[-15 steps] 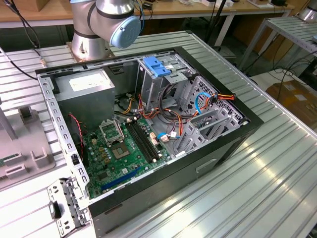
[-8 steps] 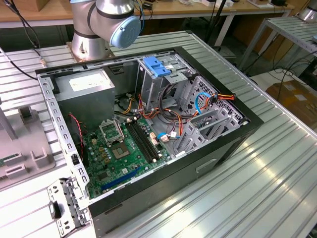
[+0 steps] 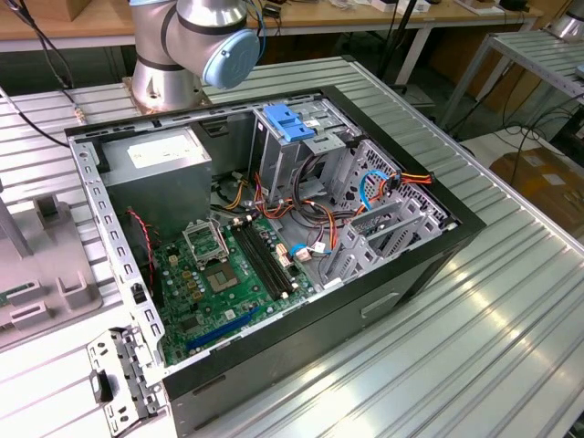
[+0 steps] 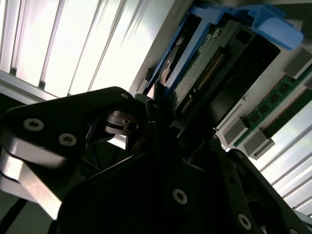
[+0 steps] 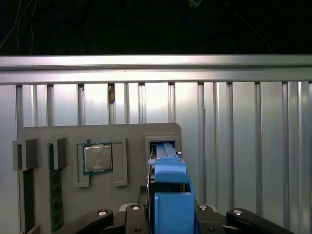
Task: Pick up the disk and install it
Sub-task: 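Pick up the disk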
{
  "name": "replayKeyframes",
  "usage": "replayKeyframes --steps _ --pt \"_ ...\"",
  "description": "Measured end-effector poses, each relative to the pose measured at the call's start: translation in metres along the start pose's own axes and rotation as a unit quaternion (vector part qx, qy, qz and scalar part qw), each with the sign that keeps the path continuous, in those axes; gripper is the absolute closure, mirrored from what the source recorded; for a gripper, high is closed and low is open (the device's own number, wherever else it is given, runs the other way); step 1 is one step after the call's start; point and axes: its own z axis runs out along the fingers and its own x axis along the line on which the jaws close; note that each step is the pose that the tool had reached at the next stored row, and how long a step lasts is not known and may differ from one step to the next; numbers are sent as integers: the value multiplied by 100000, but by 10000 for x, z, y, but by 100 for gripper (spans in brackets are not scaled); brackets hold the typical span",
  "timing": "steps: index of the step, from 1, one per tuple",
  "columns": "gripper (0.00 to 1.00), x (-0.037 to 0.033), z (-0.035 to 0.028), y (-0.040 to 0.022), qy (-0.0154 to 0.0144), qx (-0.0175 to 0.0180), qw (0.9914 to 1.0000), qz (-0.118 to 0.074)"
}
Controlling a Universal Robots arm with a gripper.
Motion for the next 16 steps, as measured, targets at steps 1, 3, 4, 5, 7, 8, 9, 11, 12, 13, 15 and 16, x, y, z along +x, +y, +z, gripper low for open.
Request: replayKeyframes --steps 1,3,4,5,7,8,9,11,12,13,15,16 --pt "64 0 -7 0 -1 -16 100000 -2" --pt "64 -1 -26 0 -24 -16 100000 -6" --pt "64 -1 -34 0 -28 -21 100000 -6" --pt "64 -2 -44 0 -44 -18 100000 -9" --pt "64 -2 -65 1 -74 -19 100000 -9" --pt "64 -3 -77 1 -98 -18 100000 -9" --pt "64 -4 -87 1 -118 -21 100000 -9" --pt "64 -5 -105 1 -168 -17 100000 -10" --pt "64 -5 -116 2 -191 -21 100000 -12" --pt "64 -6 -130 2 -220 -24 100000 -11" --pt "64 -7 -156 2 -261 -25 100000 -11" --pt "64 -8 -164 2 -274 -24 100000 -11"
